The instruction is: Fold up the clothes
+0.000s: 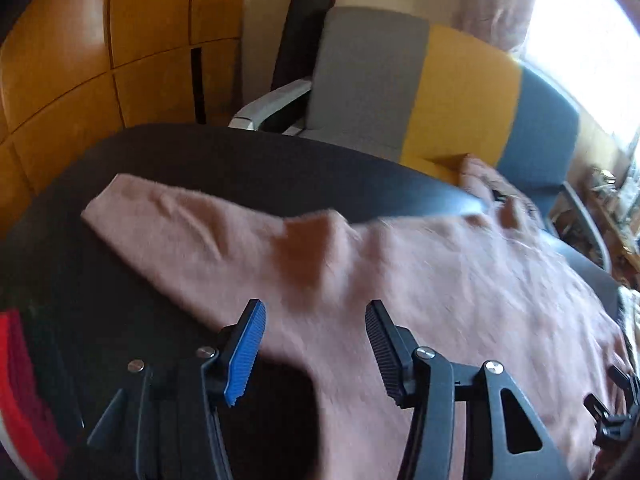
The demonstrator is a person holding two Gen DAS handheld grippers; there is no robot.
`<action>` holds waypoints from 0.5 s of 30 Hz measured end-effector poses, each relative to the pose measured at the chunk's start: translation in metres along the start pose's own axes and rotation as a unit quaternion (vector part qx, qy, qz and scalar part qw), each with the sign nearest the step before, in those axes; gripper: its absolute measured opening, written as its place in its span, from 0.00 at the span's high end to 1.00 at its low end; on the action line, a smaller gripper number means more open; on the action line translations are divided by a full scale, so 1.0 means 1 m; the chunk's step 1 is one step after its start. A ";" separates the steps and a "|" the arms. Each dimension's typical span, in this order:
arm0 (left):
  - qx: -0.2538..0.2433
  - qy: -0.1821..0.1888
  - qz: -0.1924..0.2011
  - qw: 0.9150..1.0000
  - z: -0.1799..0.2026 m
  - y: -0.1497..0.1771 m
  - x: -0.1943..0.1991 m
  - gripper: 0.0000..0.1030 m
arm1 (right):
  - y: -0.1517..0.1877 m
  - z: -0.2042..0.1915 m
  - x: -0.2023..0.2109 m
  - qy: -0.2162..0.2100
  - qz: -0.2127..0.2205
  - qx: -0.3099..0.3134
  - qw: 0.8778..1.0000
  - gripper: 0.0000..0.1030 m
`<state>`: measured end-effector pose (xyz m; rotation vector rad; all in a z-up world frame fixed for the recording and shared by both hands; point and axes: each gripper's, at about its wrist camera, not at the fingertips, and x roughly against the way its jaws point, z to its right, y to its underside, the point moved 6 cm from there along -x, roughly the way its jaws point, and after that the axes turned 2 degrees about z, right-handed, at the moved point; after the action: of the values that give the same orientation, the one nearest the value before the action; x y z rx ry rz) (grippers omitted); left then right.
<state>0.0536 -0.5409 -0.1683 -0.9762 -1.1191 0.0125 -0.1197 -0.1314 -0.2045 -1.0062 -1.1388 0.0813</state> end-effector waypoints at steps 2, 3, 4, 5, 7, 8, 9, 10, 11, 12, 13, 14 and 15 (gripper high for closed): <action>0.005 -0.020 -0.008 1.000 -0.010 -0.015 -0.022 0.48 | -0.006 0.001 -0.013 0.009 0.000 -0.005 1.000 0.03; 0.006 -0.032 -0.015 0.999 -0.015 -0.022 -0.035 0.48 | -0.005 0.001 -0.020 0.008 -0.007 -0.012 1.000 0.03; 0.008 -0.046 -0.023 0.999 -0.021 -0.028 -0.047 0.48 | -0.005 0.002 -0.027 0.007 -0.015 -0.020 1.000 0.03; 0.011 -0.059 -0.029 0.998 -0.028 -0.034 -0.061 0.48 | -0.003 0.004 -0.031 0.003 -0.022 -0.027 0.999 0.03; 0.013 -0.082 -0.042 0.996 -0.040 -0.037 -0.077 0.48 | 0.000 0.008 -0.039 -0.007 -0.036 -0.043 0.998 0.00; 0.013 -0.095 -0.049 0.994 -0.047 -0.037 -0.085 0.49 | 0.000 0.008 -0.041 -0.008 -0.037 -0.044 0.998 0.00; 0.014 -0.105 -0.056 0.993 -0.053 -0.035 -0.091 0.48 | 0.000 0.007 -0.042 -0.009 -0.038 -0.045 0.998 0.00; 0.015 -0.116 -0.065 0.991 -0.060 -0.031 -0.097 0.47 | 0.000 0.007 -0.043 -0.010 -0.038 -0.046 0.998 0.00; 0.020 -0.125 -0.072 0.989 -0.067 -0.027 -0.102 0.43 | 0.000 0.007 -0.044 -0.010 -0.039 -0.047 0.998 0.00; 0.041 -0.122 -0.067 0.989 -0.075 -0.023 -0.099 0.37 | 0.000 0.007 -0.045 -0.011 -0.040 -0.047 0.998 0.00; 0.061 -0.119 -0.062 0.989 -0.083 -0.020 -0.097 0.32 | 0.000 0.007 -0.046 -0.012 -0.040 -0.048 0.998 0.00; 0.080 -0.119 -0.057 0.988 -0.091 -0.015 -0.093 0.32 | 0.000 0.006 -0.047 -0.011 -0.040 -0.047 0.998 0.00; 0.093 -0.131 -0.053 0.986 -0.099 -0.010 -0.088 0.32 | -0.001 0.006 -0.047 -0.009 -0.040 -0.047 0.998 0.00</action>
<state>0.0821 -0.6516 -0.2356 -0.7620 -1.3843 0.1613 -0.1466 -0.1532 -0.2374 -1.0427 -1.2078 -0.0274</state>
